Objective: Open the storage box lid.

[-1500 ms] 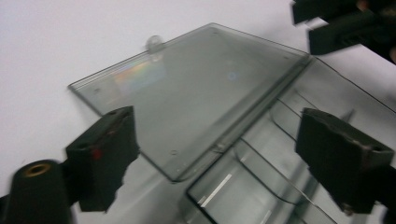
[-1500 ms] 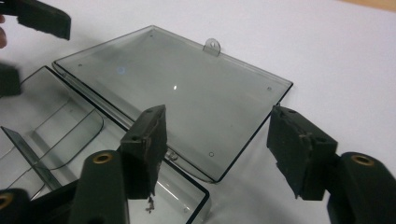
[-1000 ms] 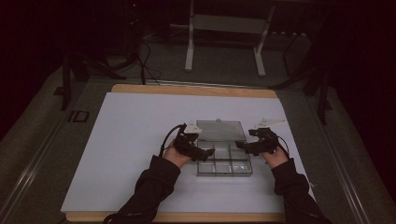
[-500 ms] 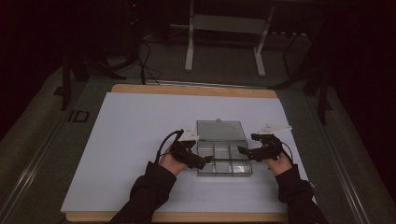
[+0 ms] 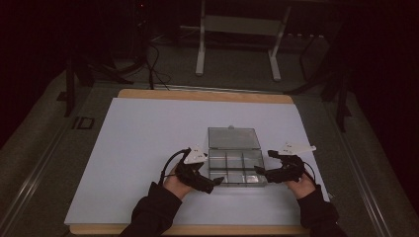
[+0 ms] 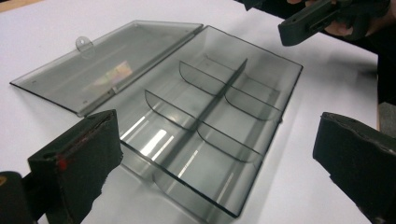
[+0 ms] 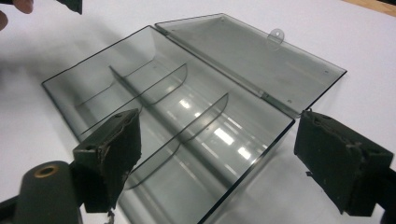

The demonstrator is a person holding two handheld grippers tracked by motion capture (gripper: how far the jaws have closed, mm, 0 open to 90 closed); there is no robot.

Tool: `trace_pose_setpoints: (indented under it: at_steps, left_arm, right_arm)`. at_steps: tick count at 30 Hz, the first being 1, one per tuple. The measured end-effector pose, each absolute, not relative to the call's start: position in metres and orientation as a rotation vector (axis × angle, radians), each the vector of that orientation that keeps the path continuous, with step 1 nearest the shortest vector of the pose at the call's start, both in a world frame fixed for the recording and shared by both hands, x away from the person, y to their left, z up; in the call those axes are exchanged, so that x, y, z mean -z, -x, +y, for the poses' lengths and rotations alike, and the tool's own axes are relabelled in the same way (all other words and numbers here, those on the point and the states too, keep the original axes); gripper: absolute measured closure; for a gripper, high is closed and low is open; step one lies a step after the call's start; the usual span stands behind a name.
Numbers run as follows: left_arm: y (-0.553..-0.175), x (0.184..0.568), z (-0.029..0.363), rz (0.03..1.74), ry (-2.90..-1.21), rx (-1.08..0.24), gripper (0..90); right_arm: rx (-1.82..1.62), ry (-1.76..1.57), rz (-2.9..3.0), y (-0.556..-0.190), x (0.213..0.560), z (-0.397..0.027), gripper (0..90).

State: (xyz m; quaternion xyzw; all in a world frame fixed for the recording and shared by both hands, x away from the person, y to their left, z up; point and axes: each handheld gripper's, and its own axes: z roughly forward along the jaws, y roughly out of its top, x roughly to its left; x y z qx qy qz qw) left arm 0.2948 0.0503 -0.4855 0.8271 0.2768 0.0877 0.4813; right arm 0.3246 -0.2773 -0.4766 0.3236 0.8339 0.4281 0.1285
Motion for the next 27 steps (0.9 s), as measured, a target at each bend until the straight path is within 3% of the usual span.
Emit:
trace_pose_setpoints:
  at_steps: [27]
  left_arm:
    - [-0.250, 0.514, 0.070, 0.667, -2.034, -0.261, 2.1]
  right_arm:
    - [-1.240, -0.878, 2.399, -0.278, 0.498, -0.314, 14.6]
